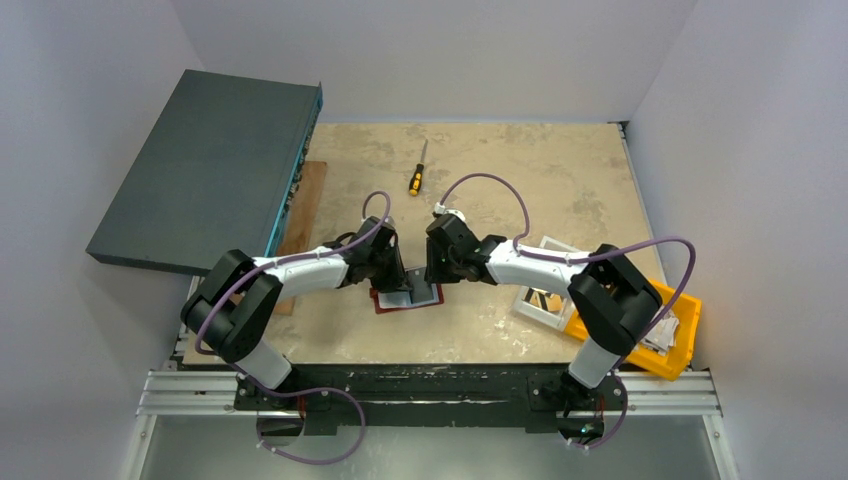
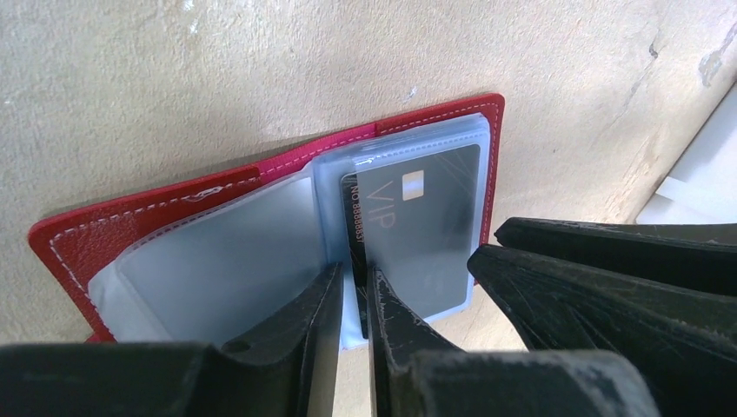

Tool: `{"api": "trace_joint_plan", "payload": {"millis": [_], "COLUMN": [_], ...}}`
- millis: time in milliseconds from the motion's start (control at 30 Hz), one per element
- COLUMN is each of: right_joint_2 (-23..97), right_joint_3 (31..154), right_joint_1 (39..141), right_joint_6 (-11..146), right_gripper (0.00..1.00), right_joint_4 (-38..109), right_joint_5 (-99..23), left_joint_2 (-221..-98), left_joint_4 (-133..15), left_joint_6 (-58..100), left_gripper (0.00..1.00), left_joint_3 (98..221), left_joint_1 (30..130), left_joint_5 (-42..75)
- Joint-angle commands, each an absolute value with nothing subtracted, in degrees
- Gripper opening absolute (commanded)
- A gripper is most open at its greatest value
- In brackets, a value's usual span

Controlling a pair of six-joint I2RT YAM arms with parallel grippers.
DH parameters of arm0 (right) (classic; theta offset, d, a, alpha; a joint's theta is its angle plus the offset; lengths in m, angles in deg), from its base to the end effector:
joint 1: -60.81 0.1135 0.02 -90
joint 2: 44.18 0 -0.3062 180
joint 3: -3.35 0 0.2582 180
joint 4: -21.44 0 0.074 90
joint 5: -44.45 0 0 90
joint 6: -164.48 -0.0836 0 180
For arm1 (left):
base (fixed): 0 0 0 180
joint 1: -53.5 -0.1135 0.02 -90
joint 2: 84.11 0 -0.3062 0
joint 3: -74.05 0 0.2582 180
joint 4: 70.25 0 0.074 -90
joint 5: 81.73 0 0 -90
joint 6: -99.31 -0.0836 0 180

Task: Take the credit cards out of the card holder
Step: Remove the credit card from the card holder.

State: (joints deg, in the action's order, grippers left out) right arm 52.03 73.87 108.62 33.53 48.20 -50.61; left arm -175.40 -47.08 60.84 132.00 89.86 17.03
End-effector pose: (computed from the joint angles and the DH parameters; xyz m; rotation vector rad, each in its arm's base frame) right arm 0.2618 0.2778 0.1813 -0.1149 2.5610 0.5285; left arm 0.2574 -0.2053 0.1471 -0.2984 2.7182 -0.7216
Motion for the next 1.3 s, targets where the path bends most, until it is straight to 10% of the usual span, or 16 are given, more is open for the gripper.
{"api": "trace_joint_plan", "payload": {"millis": [0, 800, 1267], "right_joint_2": [52.25, 55.55, 54.81], "right_joint_3": [75.77, 72.52, 70.08], "right_joint_1": [108.43, 108.61, 109.04], "right_joint_6": [34.64, 34.14, 33.37], "right_gripper": [0.24, 0.02, 0.00], "right_joint_4": [48.89, 47.73, 48.91], "right_joint_5": [-52.89, -51.77, -52.03], "left_joint_2": [-174.81, -177.30, -178.91], "left_joint_4": [-50.62, -61.97, -65.94], "left_joint_6": [60.98, 62.78, 65.58], "left_gripper": [0.17, 0.17, 0.00], "left_joint_3": [130.71, 127.83, 129.45], "left_joint_1": [89.22, 88.34, 87.88], "left_joint_5": [18.07, 24.91, 29.72]}}
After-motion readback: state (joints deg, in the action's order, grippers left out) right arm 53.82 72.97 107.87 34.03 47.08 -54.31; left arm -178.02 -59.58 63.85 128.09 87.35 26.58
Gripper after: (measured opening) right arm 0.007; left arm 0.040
